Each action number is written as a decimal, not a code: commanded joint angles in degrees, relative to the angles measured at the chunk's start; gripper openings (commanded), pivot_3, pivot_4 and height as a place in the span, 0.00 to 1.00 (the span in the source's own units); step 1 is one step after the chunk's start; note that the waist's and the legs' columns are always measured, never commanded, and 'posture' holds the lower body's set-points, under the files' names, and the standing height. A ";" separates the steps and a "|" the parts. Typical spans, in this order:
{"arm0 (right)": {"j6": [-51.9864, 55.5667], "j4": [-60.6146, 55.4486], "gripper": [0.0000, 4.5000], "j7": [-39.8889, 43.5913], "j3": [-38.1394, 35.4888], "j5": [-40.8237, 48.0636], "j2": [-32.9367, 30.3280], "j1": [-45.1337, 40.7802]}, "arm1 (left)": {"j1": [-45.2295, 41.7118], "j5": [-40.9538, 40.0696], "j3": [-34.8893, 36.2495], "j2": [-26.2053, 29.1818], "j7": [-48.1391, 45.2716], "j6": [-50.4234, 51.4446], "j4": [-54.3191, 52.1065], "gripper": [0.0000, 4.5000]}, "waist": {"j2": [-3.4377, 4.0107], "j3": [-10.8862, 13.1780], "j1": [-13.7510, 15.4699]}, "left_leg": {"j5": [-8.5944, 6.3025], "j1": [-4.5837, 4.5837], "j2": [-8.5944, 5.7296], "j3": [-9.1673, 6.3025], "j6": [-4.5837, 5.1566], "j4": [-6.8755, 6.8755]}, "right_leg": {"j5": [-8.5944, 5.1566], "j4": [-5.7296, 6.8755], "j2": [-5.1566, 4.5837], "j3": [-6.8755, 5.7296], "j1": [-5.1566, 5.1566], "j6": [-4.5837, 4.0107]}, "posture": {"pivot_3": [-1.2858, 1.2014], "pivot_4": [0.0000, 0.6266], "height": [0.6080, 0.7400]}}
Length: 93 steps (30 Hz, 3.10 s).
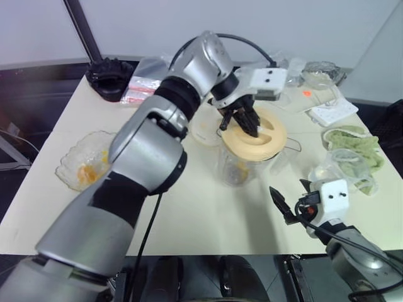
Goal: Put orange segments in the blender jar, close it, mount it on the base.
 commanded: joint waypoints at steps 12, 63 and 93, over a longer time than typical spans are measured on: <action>-0.63 -2.03 1.00 0.56 0.60 -1.73 1.39 -0.78 | -0.71 3.17 2.84 -1.17 1.22 -2.69 -0.97 0.06 | 0.01 -0.01 0.00 | 0.00 0.01 0.00 0.00 0.01 -0.02 | 0.00 0.03 0.00 -0.01 -0.01 0.01 | 0.52 0.24 1.00; -8.99 24.43 0.82 -6.33 5.92 -17.99 11.26 -26.38 | 11.32 8.15 2.59 -2.71 6.34 8.52 0.14 0.06 | 0.17 -0.15 -1.33 | -0.01 1.52 0.02 -0.03 0.00 -0.08 | -0.06 -0.03 0.00 0.02 1.52 -0.10 | 0.52 0.24 1.00; -8.65 21.15 0.21 -6.85 9.02 -19.08 12.56 -24.50 | 15.58 10.24 0.78 0.14 6.99 -0.57 -1.03 0.06 | 0.26 -0.28 -1.23 | -0.01 1.57 0.11 -0.04 0.01 -0.12 | -0.14 -0.19 -0.13 0.03 1.61 -0.23 | 0.52 0.24 1.00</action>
